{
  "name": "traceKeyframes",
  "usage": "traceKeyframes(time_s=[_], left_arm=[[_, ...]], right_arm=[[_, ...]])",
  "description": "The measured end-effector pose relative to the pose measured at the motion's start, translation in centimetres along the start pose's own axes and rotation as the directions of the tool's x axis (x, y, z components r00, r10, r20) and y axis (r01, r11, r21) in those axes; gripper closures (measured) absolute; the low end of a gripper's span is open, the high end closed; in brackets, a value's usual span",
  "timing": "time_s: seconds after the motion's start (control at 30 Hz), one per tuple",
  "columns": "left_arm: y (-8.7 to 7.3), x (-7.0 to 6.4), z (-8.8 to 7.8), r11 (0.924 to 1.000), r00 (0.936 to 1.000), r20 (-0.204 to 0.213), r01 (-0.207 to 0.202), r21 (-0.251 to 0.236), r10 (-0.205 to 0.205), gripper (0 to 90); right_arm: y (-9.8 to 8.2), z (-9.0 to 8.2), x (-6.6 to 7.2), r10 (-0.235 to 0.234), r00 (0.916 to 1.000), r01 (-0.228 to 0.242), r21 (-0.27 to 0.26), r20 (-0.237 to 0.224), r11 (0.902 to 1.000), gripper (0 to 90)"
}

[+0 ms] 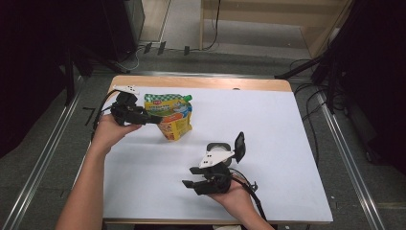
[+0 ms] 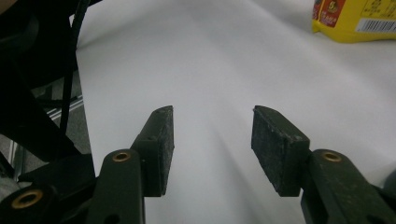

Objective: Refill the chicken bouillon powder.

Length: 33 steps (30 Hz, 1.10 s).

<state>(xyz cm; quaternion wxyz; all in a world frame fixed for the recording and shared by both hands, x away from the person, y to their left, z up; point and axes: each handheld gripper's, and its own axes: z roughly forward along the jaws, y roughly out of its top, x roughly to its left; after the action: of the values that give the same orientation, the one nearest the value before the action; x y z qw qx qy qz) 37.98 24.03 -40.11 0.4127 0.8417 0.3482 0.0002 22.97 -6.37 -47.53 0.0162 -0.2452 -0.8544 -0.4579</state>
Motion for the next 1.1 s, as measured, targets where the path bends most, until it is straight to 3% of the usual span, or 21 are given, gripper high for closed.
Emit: traceKeyframes(time_s=[0.23,0.37,0.57,0.67,0.87,1.1], left_arm=[[-0.1,0.2,1.5,0.9994,0.9998,-0.013,-0.016,0.031,0.016,57.3],[-0.2,0.2,1.5,0.9999,1.0000,-0.007,-0.005,0.013,0.005,65.0],[-0.1,-0.5,1.5,0.9992,0.9992,-0.015,-0.038,-0.013,0.038,81.6],[0.1,-0.8,1.6,0.9997,0.9996,-0.017,-0.022,-0.014,0.022,88.6],[0.7,-1.6,1.0,0.9994,0.9996,-0.027,0.011,-0.032,-0.012,90.0],[1.4,-3.1,-0.8,0.9987,0.9995,-0.018,-0.026,-0.043,0.026,90.0]], right_arm=[[1.5,0.6,0.2,-0.008,0.9999,0.008,-0.020,-0.006,0.9998,50.5],[1.8,1.4,0.4,-0.012,0.9998,0.012,-0.023,-0.018,0.9997,50.5],[1.6,2.3,0.8,-0.017,0.9996,0.017,-0.002,-0.021,0.9999,50.3],[1.5,2.3,0.8,-0.016,0.9996,0.016,-0.005,-0.023,0.9999,50.3],[1.2,2.5,0.9,-0.016,0.9996,0.015,-0.004,-0.022,0.9999,49.6],[1.0,2.8,0.9,-0.007,0.9997,0.007,0.004,-0.021,1.0000,49.4]])
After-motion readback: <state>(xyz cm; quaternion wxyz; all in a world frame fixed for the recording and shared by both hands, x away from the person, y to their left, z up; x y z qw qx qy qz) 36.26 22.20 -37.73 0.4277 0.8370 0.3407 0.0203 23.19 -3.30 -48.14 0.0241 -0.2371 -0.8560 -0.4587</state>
